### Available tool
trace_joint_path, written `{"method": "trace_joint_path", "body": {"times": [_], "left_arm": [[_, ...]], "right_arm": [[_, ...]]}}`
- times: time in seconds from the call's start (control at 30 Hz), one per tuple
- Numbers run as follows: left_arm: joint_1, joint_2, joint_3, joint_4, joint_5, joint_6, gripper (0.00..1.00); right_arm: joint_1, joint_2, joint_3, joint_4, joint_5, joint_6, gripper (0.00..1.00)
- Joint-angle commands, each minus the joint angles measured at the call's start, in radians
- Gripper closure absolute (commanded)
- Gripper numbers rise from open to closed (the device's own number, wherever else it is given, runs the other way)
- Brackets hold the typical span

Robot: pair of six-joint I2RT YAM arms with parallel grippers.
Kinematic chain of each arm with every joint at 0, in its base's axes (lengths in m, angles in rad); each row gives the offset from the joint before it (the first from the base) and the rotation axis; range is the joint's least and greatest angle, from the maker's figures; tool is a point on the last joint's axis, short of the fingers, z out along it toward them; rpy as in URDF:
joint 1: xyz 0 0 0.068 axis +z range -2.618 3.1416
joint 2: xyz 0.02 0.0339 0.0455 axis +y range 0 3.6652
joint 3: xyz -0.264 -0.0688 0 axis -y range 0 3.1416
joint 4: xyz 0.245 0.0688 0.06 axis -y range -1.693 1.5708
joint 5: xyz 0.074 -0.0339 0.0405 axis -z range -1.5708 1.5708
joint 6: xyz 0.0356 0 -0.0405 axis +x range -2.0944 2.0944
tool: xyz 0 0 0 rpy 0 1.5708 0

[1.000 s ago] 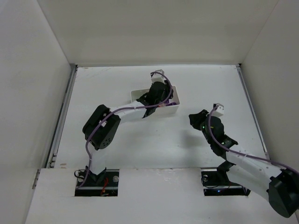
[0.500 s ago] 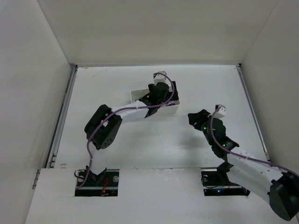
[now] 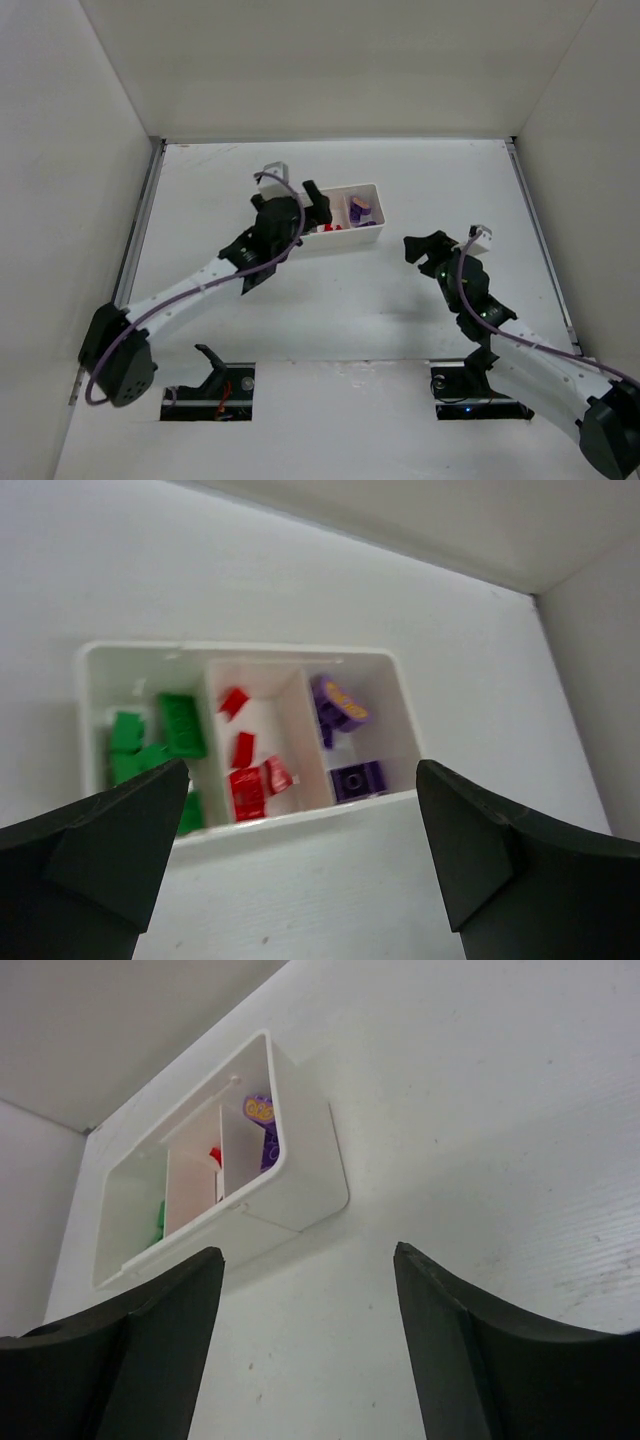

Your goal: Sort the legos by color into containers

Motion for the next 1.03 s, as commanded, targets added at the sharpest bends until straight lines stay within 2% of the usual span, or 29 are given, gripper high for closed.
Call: {"method": "trace_joint_path", "body": {"times": [0.0, 0.03, 0.2, 0.4, 0.57, 0.73, 1.0], "left_arm": [[0.055, -0.174, -0.147, -0.177, -0.112, -0.119, 0.00], [0.077, -0.229, -0.182, -0.232, -0.125, -0.146, 0.00], [0.195, -0.427, -0.306, -0.464, -0.150, -0.240, 0.00], [0.249, -0.524, -0.392, -0.567, -0.136, -0.289, 0.00], [0.278, -0.592, -0.434, -0.570, -0.120, -0.286, 0.00], [0.318, -0.573, -0.466, -0.520, -0.070, -0.263, 0.00], [0.378, -0.460, -0.491, -0.394, 0.016, -0.245, 0.00]], "right_arm": [[0.001, -0.027, -0.003, -0.022, 0.088, -0.002, 0.12], [0.001, -0.031, -0.003, -0.028, 0.102, -0.004, 0.00], [-0.011, 0.011, 0.040, -0.114, 0.144, -0.002, 0.00], [-0.016, 0.088, 0.173, -0.333, 0.153, -0.019, 0.00], [-0.039, 0.087, 0.249, -0.488, 0.161, -0.007, 0.00], [-0.041, 0.041, 0.240, -0.482, 0.185, -0.070, 0.00], [0.027, -0.028, 0.249, -0.482, 0.162, -0.081, 0.00]]}}
